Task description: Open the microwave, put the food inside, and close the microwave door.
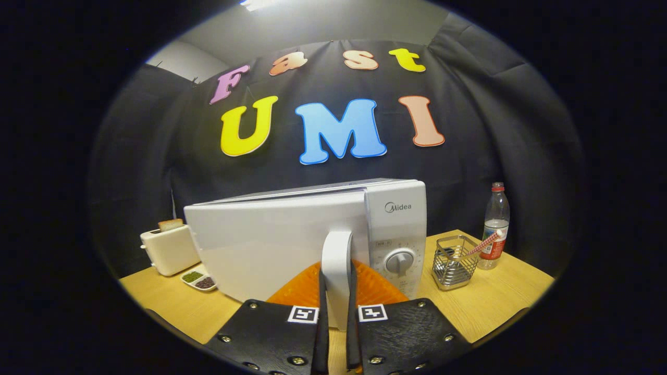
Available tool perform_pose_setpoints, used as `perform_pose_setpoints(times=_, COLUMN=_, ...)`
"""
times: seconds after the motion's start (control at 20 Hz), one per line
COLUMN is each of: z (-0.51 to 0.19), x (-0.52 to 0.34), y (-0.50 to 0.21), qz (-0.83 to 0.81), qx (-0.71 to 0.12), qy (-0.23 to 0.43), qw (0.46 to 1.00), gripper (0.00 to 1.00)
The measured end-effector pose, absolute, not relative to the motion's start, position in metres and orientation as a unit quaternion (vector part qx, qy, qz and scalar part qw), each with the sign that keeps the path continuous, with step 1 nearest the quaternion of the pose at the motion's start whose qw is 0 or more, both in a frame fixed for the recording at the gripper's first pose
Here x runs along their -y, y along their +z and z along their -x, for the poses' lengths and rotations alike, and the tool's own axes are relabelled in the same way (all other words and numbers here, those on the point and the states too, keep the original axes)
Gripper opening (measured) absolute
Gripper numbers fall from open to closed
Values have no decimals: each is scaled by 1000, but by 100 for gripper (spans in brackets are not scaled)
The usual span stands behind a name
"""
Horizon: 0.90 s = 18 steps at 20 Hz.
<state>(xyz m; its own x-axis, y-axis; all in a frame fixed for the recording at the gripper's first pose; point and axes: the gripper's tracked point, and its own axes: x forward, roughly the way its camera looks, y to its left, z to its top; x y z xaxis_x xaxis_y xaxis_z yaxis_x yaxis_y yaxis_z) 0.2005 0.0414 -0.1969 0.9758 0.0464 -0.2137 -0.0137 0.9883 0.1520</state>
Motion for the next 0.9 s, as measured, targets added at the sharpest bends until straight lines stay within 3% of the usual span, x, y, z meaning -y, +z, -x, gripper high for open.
perform_pose_setpoints(times=0.6, z=-64, x=-198, y=-176, qz=-80, qx=-74, qy=167, qw=980, gripper=13)
perform_pose_setpoints(times=0.9, z=-42, x=-263, y=-174, qz=-22, qx=-13, qy=66, qw=997, gripper=12)
